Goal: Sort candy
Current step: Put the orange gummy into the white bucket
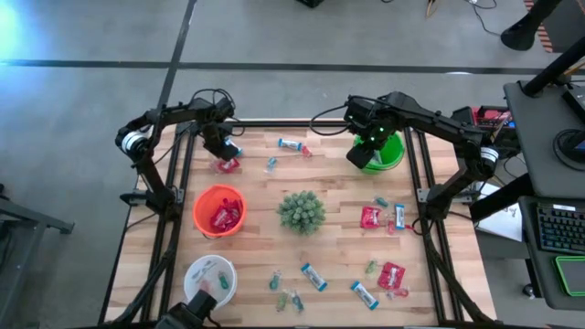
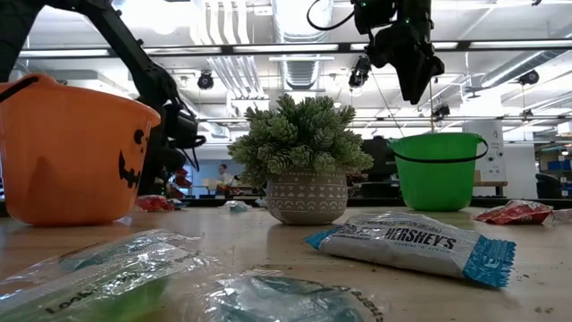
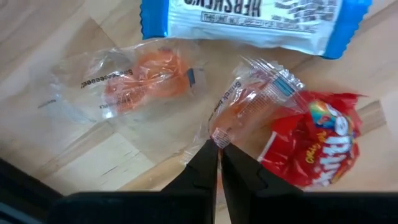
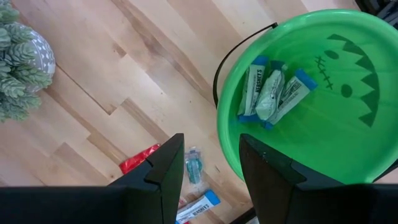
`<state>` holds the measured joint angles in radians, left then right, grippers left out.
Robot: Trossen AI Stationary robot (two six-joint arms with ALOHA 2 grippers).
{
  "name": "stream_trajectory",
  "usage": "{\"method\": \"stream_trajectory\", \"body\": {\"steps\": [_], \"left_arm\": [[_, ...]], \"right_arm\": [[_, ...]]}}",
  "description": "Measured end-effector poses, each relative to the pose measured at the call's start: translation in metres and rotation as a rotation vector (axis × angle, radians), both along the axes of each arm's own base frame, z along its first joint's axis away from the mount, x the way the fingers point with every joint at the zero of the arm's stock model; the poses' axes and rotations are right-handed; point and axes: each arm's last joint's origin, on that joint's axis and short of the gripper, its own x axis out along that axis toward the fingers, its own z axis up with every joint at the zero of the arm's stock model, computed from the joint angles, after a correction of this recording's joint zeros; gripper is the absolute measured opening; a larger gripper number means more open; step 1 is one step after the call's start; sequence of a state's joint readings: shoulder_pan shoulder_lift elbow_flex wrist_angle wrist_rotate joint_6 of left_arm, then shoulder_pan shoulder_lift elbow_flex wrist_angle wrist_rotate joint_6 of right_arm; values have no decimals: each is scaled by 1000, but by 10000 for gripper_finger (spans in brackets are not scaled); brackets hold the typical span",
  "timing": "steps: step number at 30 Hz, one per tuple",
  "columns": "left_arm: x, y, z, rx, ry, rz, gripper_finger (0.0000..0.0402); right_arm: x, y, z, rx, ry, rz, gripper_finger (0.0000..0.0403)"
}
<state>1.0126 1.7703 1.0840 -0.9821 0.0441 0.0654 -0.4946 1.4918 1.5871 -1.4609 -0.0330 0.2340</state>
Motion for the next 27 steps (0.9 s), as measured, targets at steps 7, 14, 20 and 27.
{"method": "stream_trajectory", "body": {"steps": [7,14,20,27], "left_arm": [[-2,-4,19,49,-32,-4,0],[-6,-16,55,57,-96,-35,0],[-14,-35,94,106,-137,-81,0],[-24,-65,132,156,-227,-121,0]], "right_arm": [[0,0,0,-1,-1,-1,146],[0,0,0,-2,-4,-2,146],[1,-1,0,-5,-8,-2,146],[1,-1,0,-3,-15,-37,146]]}}
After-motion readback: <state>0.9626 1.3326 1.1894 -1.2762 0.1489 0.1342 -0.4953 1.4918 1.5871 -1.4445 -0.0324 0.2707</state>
